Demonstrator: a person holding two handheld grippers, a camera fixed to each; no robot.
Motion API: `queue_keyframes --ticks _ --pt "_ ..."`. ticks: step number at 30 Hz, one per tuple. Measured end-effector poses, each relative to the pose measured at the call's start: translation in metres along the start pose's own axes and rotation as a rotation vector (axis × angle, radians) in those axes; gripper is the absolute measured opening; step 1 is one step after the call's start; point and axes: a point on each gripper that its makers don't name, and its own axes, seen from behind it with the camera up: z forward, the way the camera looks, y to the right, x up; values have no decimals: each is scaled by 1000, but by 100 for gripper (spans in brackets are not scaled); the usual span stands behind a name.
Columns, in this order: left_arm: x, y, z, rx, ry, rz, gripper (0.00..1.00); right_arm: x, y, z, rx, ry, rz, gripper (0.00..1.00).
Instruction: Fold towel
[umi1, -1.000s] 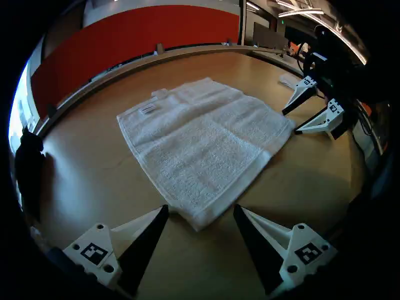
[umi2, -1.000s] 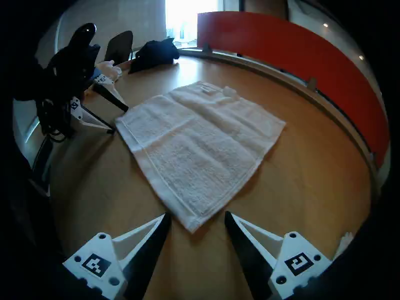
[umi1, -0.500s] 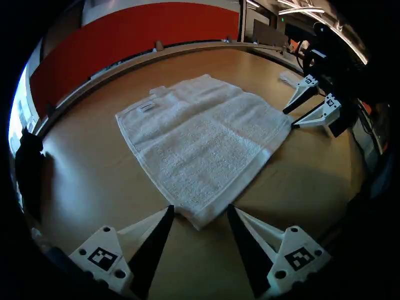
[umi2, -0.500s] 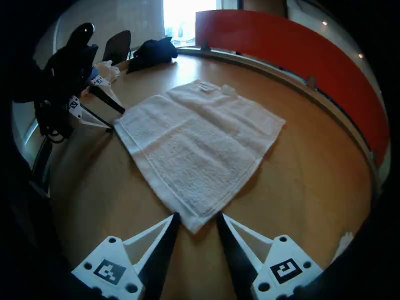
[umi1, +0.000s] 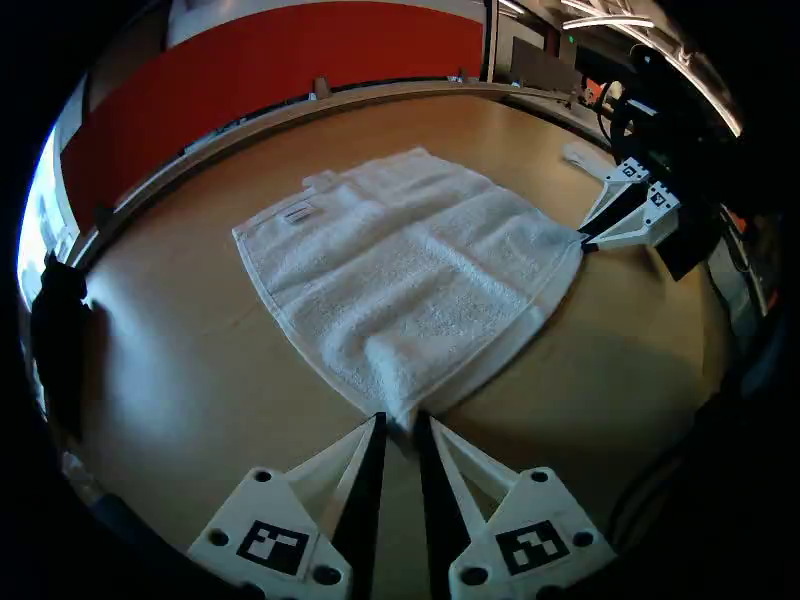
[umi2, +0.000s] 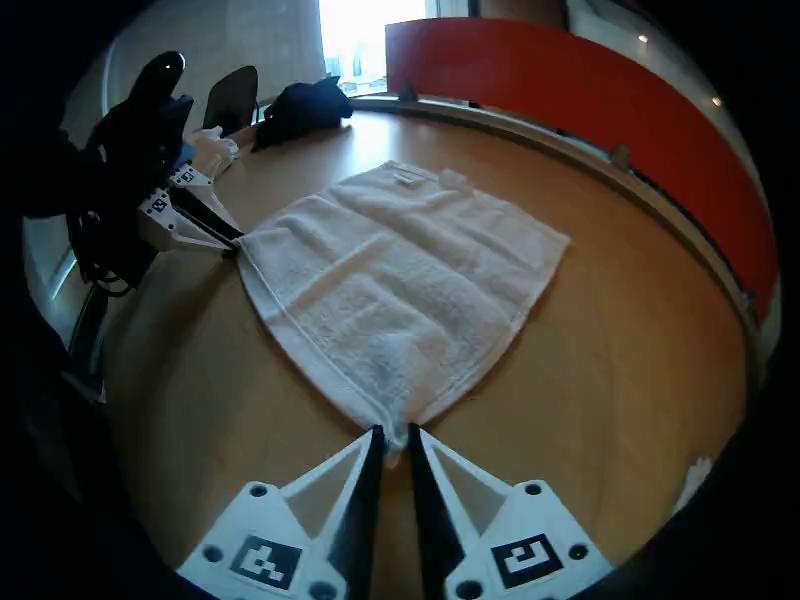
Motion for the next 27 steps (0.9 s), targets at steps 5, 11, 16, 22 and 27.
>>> queue_keyframes --ticks 5,11,16,22,27 --pt "1 0 0 0 -4 -12 14 3 -2 0 2 3 1 13" --pt "3 3 -3 -4 -16 -31 12 9 -1 -6 -6 19 -9 13" --pt "11 5 -10 -4 1 -45 12 17 2 -14 -15 37 -11 13" --pt "20 5 -25 0 13 -54 12 30 2 -26 -24 71 -14 13" --pt "25 7 -39 2 10 -60 12 43 0 -39 -28 101 -17 13"
